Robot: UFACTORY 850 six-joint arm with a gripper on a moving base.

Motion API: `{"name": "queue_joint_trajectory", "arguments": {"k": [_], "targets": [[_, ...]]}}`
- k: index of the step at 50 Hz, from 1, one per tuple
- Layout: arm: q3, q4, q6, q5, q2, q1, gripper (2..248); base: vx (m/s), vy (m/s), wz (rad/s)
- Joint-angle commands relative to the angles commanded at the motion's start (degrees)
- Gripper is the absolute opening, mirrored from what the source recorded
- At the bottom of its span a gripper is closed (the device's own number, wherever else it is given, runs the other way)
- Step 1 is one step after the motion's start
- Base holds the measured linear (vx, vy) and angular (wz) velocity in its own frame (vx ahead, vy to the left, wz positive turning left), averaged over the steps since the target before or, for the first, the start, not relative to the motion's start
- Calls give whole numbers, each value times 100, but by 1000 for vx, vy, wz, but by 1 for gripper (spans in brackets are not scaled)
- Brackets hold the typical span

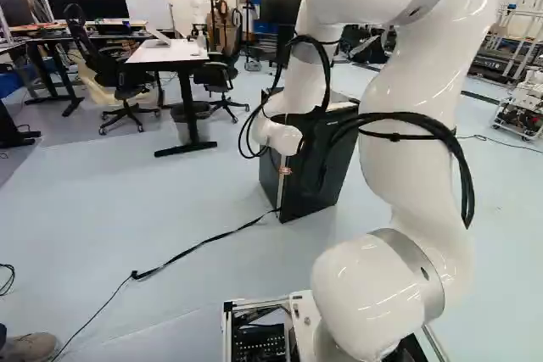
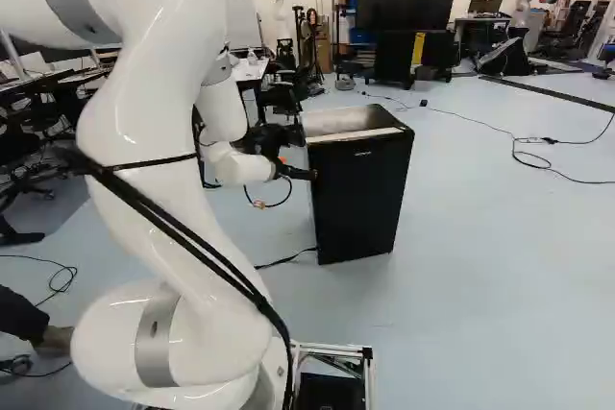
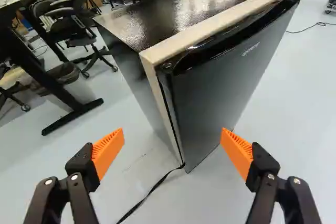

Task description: Open the fridge door

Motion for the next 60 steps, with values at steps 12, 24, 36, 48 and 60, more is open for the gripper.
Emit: {"name": "queue_joint_trajectory", "arguments": {"k": [12, 24, 36, 48, 60], "targets": [[-278, 73, 0, 285, -371, 17, 247, 0, 0, 0], [-494, 176, 0, 592, -625, 5, 247, 0, 0, 0], [-546, 313, 0, 798, -671, 1, 247, 0, 0, 0], [-550, 340, 0, 821, -674, 1, 247, 0, 0, 0], [-579, 340, 0, 821, -694, -2, 247, 0, 0, 0]]}}
